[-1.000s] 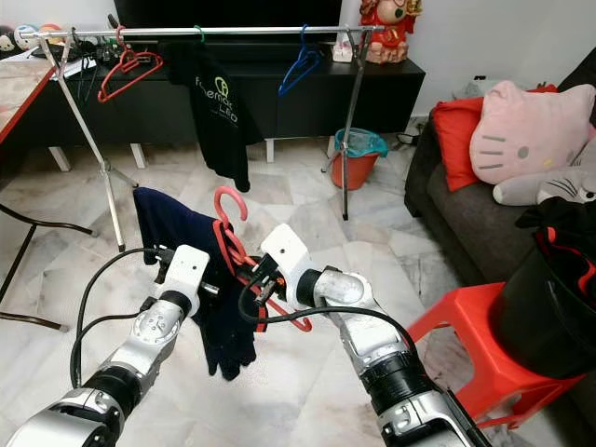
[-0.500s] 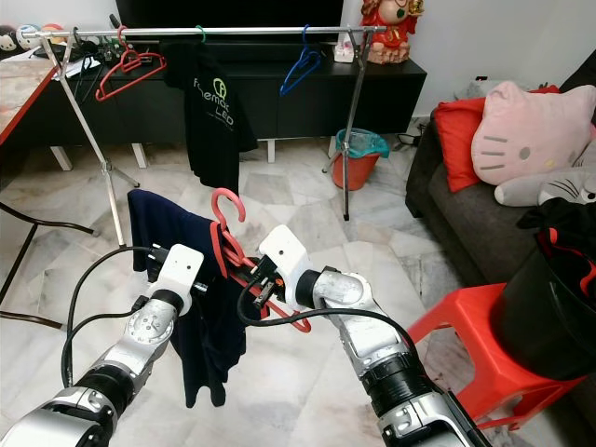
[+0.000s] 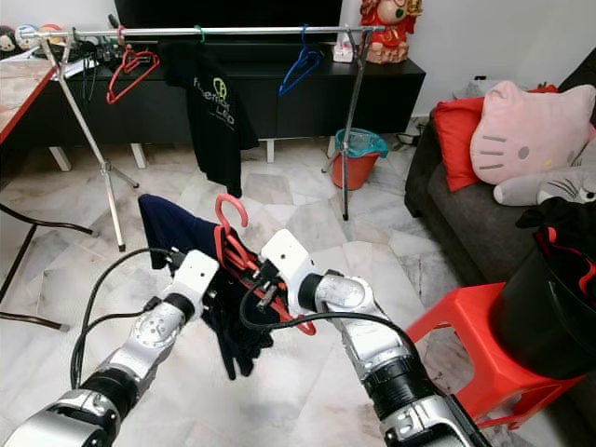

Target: Hang hanger

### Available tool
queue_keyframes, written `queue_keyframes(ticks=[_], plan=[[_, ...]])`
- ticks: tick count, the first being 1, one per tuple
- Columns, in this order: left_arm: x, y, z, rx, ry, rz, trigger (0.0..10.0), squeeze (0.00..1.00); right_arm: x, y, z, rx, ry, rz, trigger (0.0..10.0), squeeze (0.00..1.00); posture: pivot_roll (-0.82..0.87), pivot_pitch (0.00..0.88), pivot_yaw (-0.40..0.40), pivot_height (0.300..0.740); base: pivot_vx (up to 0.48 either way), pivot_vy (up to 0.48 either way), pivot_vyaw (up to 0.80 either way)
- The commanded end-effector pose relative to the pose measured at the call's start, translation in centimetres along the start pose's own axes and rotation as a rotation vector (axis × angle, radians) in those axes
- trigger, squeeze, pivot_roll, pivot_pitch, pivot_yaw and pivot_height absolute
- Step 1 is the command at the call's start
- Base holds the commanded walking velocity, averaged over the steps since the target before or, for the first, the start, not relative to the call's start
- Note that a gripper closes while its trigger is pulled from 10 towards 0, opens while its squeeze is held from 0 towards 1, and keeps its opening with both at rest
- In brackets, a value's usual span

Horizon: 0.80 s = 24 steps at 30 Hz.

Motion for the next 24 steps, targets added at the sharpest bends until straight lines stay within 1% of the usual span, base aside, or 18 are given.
queue_keyframes(ticks=[1,13,16,24], plan=[[0.2,-0.4,0.3,-0.004,-0.013,0.0,0.0,0.0,0.0,0.7,0.0,0.026,0.0,0.021,0.0,0.0,-0.02,0.014,-0.08,0.74,0.0,0.0,0.0],[-0.1,-0.6,0.5,-0.002,-0.036,-0.011,0.0,0.0,0.0,0.3,0.1,0.007,0.004,0.035,0.0,0.0,-0.02,0.012,-0.082,0.74,0.0,0.0,0.0],[0.0,-0.7,0.7,-0.003,-0.058,-0.019,0.0,0.0,0.1,-0.2,0.2,-0.013,-0.002,0.048,0.0,0.0,-0.02,0.011,-0.082,0.74,0.0,0.0,0.0],[-0.4,-1.3,1.2,-0.011,-0.071,-0.022,0.0,0.0,0.7,-1.7,0.4,-0.073,-0.031,0.068,0.0,0.0,-0.02,0.01,-0.082,0.74,0.0,0.0,0.0]])
Point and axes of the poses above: a point about 5 cm out from each wrist's last joint towards the gripper, its own z axis pointing back from the gripper into the wrist, its own y axis along the axis of the wrist's last joint, x = y × z, the point moved 6 cm from there along -z, pointing out of the wrist towards the gripper, and after that the axes turned 1 degree about -z, right-handed, at the moved point
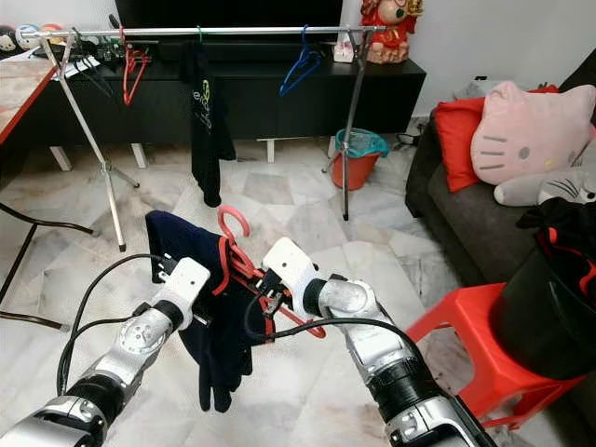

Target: Hang hanger

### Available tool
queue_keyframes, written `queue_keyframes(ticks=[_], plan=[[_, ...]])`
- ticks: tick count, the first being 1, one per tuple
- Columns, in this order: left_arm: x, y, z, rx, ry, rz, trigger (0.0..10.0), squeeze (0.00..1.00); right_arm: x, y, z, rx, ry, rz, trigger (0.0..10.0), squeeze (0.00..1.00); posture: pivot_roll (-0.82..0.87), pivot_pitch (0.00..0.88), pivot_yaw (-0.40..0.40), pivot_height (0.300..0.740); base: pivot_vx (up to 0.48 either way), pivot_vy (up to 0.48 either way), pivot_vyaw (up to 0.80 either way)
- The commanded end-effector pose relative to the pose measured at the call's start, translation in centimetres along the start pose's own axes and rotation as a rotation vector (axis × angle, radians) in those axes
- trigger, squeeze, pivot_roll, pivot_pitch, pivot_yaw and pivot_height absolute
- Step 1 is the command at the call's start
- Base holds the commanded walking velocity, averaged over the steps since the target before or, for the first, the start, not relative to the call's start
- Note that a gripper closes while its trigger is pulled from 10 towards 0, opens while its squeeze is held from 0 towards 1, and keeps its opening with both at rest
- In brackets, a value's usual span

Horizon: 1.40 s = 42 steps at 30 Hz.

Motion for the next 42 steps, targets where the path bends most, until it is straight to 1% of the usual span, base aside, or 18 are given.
queue_keyframes(ticks=[1,8,17,19,22,29,30,31,32,33,34,35,36,37,38,39,41,42], plan=[[0.0,0.1,0.1,0.013,-0.01,-0.003,0.0,0.0,0.4,0.0,0.1,0.0,-0.017,0.027,0.0,0.0,-0.02,0.01,-0.082,0.74,0.0,0.0,0.0],[-0.2,-0.1,0.3,0.007,-0.004,-0.008,0.0,0.0,0.6,-1.9,0.4,-0.083,-0.016,0.069,0.0,0.0,-0.02,0.009,-0.081,0.74,0.0,0.0,0.0],[-4.1,-0.7,0.7,-0.034,0.214,0.033,0.0,0.0,2.2,-5.1,2.2,-0.209,-0.045,0.09,0.0,0.0,-0.02,0.008,-0.082,0.74,0.0,0.0,0.0],[-5.0,-0.8,0.8,-0.042,0.269,0.049,0.0,0.0,1.9,-6.2,2.8,-0.255,-0.015,0.105,0.0,0.0,-0.03,0.008,-0.081,0.74,0.0,0.0,0.0],[-6.2,-1.4,1.1,-0.082,0.343,0.082,0.0,0.0,0.2,-7.9,3.7,-0.307,0.083,0.117,0.0,0.0,-0.03,0.01,-0.081,0.74,0.0,0.0,0.0],[-6.1,-3.4,1.6,-0.188,0.37,0.077,0.0,0.0,-1.8,-9.3,5.2,-0.328,0.204,0.096,0.0,0.0,-0.04,0.013,-0.076,0.74,0.0,0.0,0.0],[-6.0,-4.0,1.8,-0.214,0.377,0.089,0.4,0.0,-2.0,-9.3,5.5,-0.317,0.216,0.079,0.0,0.0,-0.04,0.013,-0.076,0.74,0.0,0.0,0.0],[-5.9,-4.6,2.0,-0.242,0.378,0.108,2.2,0.0,-1.7,-9.4,5.7,-0.309,0.203,0.059,0.0,0.0,-0.04,0.016,-0.075,0.74,0.0,0.0,0.0],[-5.8,-4.9,2.2,-0.252,0.378,0.109,3.1,0.0,-1.5,-9.4,5.8,-0.306,0.191,0.052,0.0,0.0,-0.04,0.016,-0.075,0.74,0.0,0.0,0.0],[-5.7,-5.3,2.4,-0.272,0.381,0.1,4.9,0.0,-1.2,-9.4,5.9,-0.303,0.169,0.044,0.0,0.0,-0.04,0.016,-0.075,0.74,0.0,0.0,0.0],[-5.6,-5.7,2.6,-0.288,0.381,0.1,10.0,0.0,-0.8,-9.4,5.9,-0.299,0.144,0.039,0.0,0.0,-0.04,0.02,-0.074,0.74,0.0,0.0,0.0],[-5.5,-6.3,2.9,-0.304,0.38,0.106,10.0,0.0,0.2,-9.4,5.8,-0.284,0.075,0.02,3.8,0.0,-0.04,0.02,-0.074,0.74,0.0,0.0,0.0],[-5.5,-6.3,2.9,-0.304,0.38,0.106,10.0,0.0,0.2,-9.4,5.8,-0.284,0.075,0.02,3.8,0.0,-0.04,0.02,-0.074,0.74,0.0,0.0,0.0],[-5.4,-6.5,3.1,-0.306,0.376,0.114,10.0,0.0,1.2,-9.3,5.5,-0.263,-0.004,-0.011,9.8,0.0,-0.04,0.02,-0.074,0.74,0.0,0.0,0.0],[-5.3,-6.7,3.3,-0.305,0.373,0.121,10.0,0.0,2.1,-9.1,5.3,-0.233,-0.08,-0.02,10.0,0.0,-0.04,0.02,-0.074,0.74,0.0,0.0,0.0],[-5.1,-6.7,3.4,-0.291,0.373,0.141,10.0,0.0,3.5,-9.1,5.1,-0.201,-0.2,-0.077,10.0,0.0,-0.04,0.031,-0.067,0.74,0.0,0.0,0.0],[-5.0,-6.6,3.5,-0.269,0.369,0.154,10.0,0.0,5.0,-8.9,5.1,-0.154,-0.329,-0.118,10.0,0.0,-0.04,0.031,-0.067,0.74,0.0,0.0,0.0],[-5.0,-6.5,3.6,-0.253,0.375,0.162,10.0,0.0,5.7,-9.1,5.1,-0.126,-0.41,-0.178,10.0,0.0,-0.04,0.04,-0.055,0.74,0.0,0.0,0.0]])
Point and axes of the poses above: a point about 5 cm out from each wrist's last joint towards the gripper, its own z axis pointing back from the gripper into the wrist, its own y axis along the axis of the wrist's last joint, x = y × z, the point moved 6 cm from there along -z, pointing out of the wrist towards the gripper, and after that the axes turned 1 degree about -z, right-handed, at the moved point
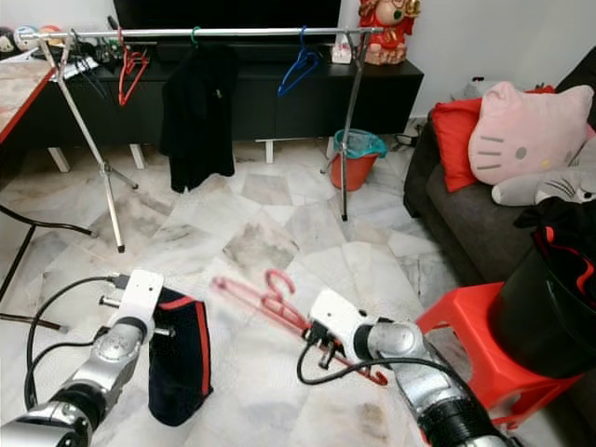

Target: Hang hanger

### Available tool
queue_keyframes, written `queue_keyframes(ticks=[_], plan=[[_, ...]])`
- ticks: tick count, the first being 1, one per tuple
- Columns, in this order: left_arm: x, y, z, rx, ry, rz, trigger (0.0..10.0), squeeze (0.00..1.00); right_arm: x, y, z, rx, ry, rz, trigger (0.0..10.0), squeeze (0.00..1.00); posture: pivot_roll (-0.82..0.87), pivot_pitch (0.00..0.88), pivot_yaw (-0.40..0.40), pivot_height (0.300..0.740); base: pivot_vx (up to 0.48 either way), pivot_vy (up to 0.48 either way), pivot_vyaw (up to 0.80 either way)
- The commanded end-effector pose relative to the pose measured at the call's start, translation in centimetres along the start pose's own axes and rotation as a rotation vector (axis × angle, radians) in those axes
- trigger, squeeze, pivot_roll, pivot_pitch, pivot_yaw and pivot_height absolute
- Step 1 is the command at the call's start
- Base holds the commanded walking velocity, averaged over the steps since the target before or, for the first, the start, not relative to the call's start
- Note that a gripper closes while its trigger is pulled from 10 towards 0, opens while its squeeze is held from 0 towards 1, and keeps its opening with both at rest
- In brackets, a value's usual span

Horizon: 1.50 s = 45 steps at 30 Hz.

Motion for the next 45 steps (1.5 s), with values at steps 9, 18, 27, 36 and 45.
queue_keyframes(ticks=[9,18,27,36,45], plan=[[-0.1,3.1,1.3,0.232,0.023,0.211,10.0,0.0,2.6,-2.3,-0.1,0.129,-0.418,-0.383,10.0,0.0,-0.03,0.051,-0.026,0.74,0.0,0.0,0.0],[-0.7,5.5,3.6,0.424,0.035,0.355,10.0,0.0,3.0,-0.8,2.2,0.355,-0.593,-0.409,10.0,0.0,-0.04,0.025,-0.017,0.74,0.0,0.0,0.0],[-3.7,6.3,6.1,0.505,0.086,0.309,10.0,0.0,1.4,-1.8,5.8,0.419,-0.666,-0.311,10.0,0.0,-0.01,0.0,0.006,0.74,0.0,0.0,0.0],[-4.5,6.3,7.5,0.508,0.075,0.287,10.0,0.0,0.1,-2.0,7.9,0.414,-0.676,-0.26,10.0,0.0,-0.04,0.0,0.029,0.74,0.0,0.0,0.0],[-2.4,6.6,6.7,0.461,0.018,0.329,10.0,0.0,1.5,-1.8,7.2,0.406,-0.718,-0.317,10.0,0.0,-0.05,0.0,0.037,0.74,0.0,0.0,0.0]])
Point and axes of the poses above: a point about 5 cm out from each wrist's last joint towards the gripper, its own z axis pointing back from the gripper into the wrist, its own y axis along the axis of the wrist's last joint, x = y × z, the point moved 6 cm from there along -z, pointing out of the wrist towards the gripper, and after that the axes turned 1 degree about -z, right-handed, at the moved point
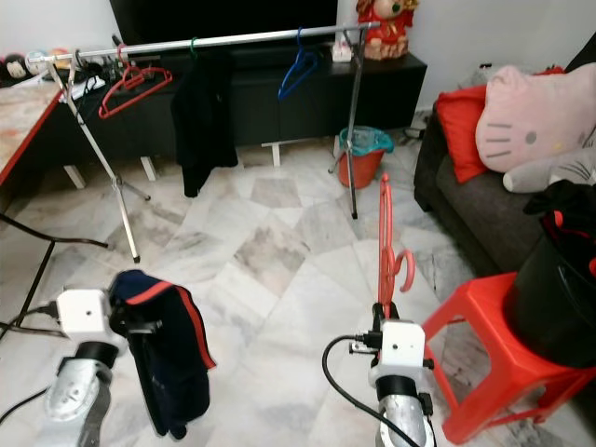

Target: Hang hanger

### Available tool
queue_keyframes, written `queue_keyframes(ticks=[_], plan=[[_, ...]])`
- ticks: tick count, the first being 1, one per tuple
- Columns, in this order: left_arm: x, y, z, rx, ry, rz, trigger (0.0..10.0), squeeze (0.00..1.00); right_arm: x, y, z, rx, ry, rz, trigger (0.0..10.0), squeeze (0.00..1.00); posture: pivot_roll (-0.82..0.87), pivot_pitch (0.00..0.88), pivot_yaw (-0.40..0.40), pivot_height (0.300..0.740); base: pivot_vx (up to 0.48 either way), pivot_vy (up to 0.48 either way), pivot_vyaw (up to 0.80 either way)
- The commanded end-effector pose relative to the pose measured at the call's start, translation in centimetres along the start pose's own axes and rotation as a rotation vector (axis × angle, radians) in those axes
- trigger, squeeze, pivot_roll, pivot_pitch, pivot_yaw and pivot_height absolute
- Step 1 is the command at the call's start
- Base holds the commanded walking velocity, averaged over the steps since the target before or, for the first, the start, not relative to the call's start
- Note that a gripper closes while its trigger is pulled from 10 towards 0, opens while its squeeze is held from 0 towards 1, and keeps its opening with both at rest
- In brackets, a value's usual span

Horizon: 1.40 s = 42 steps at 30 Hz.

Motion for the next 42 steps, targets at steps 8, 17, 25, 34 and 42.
queue_keyframes(ticks=[8,17,25,34,42], plan=[[-0.2,0.8,0.1,0.01,0.019,0.001,10.0,0.0,-0.8,0.0,0.1,-0.017,0.027,0.018,10.0,0.0,-0.02,0.0,0.014,0.74,0.0,0.203,0.09],[0.2,0.5,0.5,-0.009,0.017,0.016,10.0,0.0,-1.4,0.1,-0.5,-0.026,0.062,-0.011,10.0,0.0,-0.01,0.0,0.006,0.74,0.0,0.307,0.27],[0.6,0.3,0.1,-0.025,-0.002,0.01,10.0,0.0,-1.8,0.8,-1.2,0.001,0.067,0.009,10.0,0.0,-0.05,0.0,0.027,0.74,0.0,0.336,0.3],[1.2,0.7,-0.4,-0.019,-0.03,0.002,10.0,0.0,-1.5,0.8,-1.5,-0.004,0.052,-0.009,10.0,0.0,-0.03,0.0,0.039,0.74,0.0,0.334,0.26],[0.4,1.3,-0.7,-0.008,-0.004,-0.008,10.0,0.0,-1.9,0.8,-1.9,-0.008,0.06,-0.013,10.0,0.0,0.0,0.0,0.033,0.74,0.0,0.333,0.0]])
Point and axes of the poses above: a point about 5 cm out from each wrist's last joint towards the gripper, its own z axis pointing back from the gripper into the wrist, its own y axis along the axis of the wrist's last joint, x = y × z, the point moved 6 cm from there along -z, pointing out of the wrist towards the gripper, and after that the axes turned 1 degree about -z, right-handed, at the moved point
